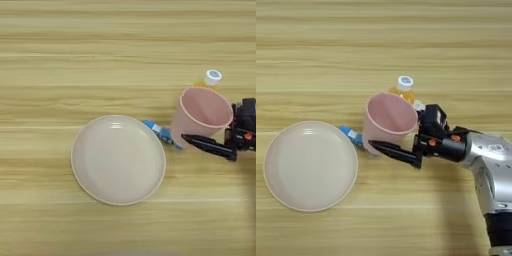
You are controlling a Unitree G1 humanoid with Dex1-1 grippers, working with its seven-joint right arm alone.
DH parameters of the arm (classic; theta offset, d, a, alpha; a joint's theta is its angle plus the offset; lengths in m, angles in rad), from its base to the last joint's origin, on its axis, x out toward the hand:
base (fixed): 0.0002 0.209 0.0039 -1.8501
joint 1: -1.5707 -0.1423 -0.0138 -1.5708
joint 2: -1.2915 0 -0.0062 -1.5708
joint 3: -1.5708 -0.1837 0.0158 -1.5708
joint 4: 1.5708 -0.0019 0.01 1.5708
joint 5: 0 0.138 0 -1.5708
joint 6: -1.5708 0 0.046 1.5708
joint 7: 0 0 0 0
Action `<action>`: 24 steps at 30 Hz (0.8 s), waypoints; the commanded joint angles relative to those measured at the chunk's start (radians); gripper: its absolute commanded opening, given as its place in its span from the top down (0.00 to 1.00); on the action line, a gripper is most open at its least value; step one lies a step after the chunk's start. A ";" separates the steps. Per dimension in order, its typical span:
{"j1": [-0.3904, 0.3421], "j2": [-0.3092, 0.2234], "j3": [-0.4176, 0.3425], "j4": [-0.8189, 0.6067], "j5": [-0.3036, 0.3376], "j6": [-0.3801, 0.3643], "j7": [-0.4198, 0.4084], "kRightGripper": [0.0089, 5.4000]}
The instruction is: Move the objects on the table
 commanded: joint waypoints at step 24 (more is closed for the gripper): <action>-0.208 -0.101 -0.087 0.447 -0.069 -0.233 0.093 0.22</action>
